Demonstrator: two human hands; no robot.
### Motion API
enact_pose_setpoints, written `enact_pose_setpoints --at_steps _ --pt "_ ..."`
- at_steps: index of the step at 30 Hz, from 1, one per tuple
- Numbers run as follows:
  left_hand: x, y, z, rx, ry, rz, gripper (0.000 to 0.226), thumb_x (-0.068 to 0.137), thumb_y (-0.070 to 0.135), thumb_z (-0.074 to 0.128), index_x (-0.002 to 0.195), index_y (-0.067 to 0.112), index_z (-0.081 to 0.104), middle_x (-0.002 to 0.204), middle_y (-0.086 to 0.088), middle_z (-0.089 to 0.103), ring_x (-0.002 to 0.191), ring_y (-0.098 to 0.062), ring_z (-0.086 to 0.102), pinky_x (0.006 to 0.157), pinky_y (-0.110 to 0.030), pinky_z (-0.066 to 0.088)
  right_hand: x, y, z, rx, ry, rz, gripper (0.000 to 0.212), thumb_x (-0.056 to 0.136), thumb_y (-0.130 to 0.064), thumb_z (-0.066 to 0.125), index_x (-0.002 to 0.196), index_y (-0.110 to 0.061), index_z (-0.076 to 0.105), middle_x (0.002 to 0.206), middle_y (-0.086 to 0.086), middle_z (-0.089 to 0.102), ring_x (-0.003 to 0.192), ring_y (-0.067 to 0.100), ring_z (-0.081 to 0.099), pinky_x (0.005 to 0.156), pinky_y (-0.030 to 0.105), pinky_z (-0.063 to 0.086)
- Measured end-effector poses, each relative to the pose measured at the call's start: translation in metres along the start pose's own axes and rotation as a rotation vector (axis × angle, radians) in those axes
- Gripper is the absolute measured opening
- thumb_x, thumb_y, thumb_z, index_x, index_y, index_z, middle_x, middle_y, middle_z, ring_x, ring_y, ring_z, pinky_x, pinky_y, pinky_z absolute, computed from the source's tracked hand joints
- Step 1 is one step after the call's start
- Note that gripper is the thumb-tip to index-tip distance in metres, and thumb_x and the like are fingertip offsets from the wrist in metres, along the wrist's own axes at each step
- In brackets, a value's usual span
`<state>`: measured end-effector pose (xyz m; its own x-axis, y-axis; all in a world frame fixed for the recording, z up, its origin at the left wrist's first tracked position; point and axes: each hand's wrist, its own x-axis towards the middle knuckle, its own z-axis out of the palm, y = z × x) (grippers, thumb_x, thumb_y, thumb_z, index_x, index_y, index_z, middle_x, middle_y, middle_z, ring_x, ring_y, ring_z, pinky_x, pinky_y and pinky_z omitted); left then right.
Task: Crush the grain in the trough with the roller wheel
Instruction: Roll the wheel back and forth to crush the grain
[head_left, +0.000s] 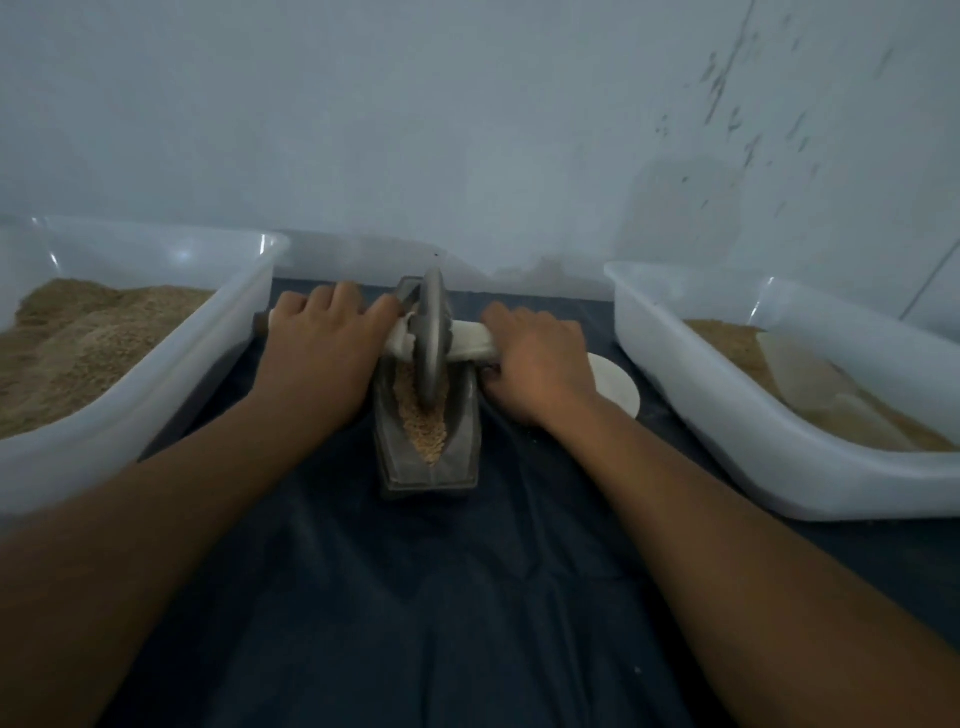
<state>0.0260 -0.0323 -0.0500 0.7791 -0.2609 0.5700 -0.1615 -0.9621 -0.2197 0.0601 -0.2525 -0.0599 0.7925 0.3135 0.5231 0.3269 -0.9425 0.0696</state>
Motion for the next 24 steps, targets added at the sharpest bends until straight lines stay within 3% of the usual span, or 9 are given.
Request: enact_pose_setpoints --at_steps 10,15,24 --pt "-0.019 0.011 -0.025 0.090 -0.069 0.018 0.062 0.080 0.036 0.068 0.133 0.028 0.038 0.113 -0.005 0.049 0.104 -0.027 0.052 0.089 -0.040 0.041 -0.036 -0.006 -0.028 0.048 -0.081 -0.005 0.049 0.084 -0.037 0.064 0.126 -0.020 0.044 0.113 0.004 0.054 0.103 0.028 0.052 0.087 0.042 0.036" --pt "-0.033 0.009 -0.027 0.095 -0.043 0.020 0.070 0.075 0.039 0.073 0.135 0.028 0.039 0.110 -0.005 0.049 0.100 -0.026 0.051 0.087 -0.040 0.039 -0.053 -0.009 -0.036 0.004 -0.016 -0.062 0.051 0.088 -0.040 0.060 0.132 -0.020 0.044 0.117 0.003 0.054 0.105 0.026 0.052 0.093 0.041 0.039" --pt "-0.026 0.006 -0.014 0.060 -0.006 0.012 0.057 0.077 0.033 0.072 0.128 0.026 0.046 0.107 -0.005 0.052 0.098 -0.027 0.053 0.085 -0.041 0.041 -0.036 -0.006 -0.026 -0.027 -0.015 -0.052 0.049 0.083 -0.037 0.066 0.126 -0.021 0.047 0.109 0.002 0.056 0.099 0.027 0.054 0.081 0.040 0.034"
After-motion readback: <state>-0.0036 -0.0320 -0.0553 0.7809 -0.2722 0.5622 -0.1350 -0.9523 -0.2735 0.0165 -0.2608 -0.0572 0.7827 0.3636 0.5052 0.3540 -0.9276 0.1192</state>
